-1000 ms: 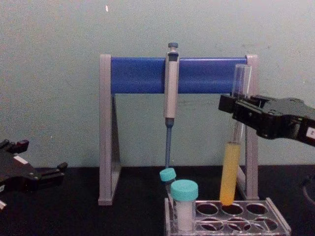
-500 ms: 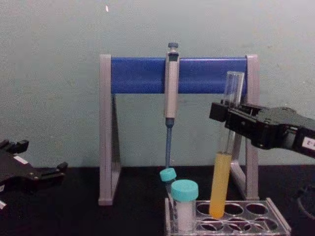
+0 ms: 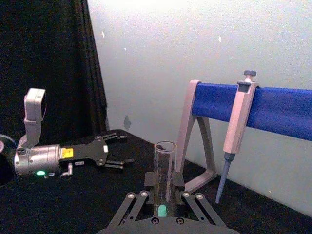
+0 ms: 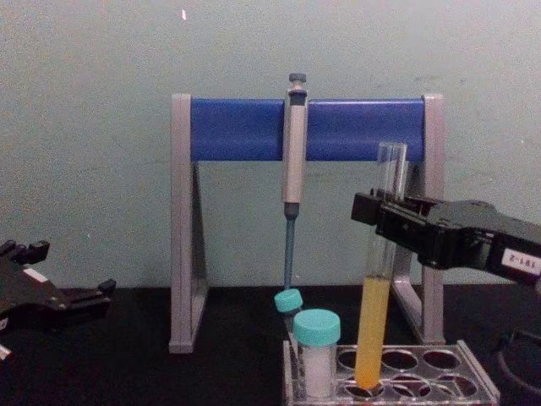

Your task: Pick up the test tube from the test tube rack, shake it, then place it back into the test tube rack.

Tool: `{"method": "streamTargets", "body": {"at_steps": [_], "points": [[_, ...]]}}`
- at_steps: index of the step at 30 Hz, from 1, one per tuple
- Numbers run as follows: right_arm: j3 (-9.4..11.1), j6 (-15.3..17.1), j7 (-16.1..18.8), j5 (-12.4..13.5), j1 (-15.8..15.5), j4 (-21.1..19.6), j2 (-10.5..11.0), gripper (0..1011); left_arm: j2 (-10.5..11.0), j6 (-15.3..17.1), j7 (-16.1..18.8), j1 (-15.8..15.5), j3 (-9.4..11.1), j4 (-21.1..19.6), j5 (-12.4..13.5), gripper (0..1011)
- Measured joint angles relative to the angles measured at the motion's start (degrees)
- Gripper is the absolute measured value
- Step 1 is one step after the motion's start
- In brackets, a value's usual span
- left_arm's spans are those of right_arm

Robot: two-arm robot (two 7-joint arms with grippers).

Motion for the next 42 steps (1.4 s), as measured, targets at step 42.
{"method": "streamTargets", "body": {"at_steps": [42], "points": [[-1.95,-1.58,-1.15,-4.82,-0.38,4.25,-1.81,224,0.0,0.0,0.0,0.0,0.0,0.0,0.0,1001]]}}
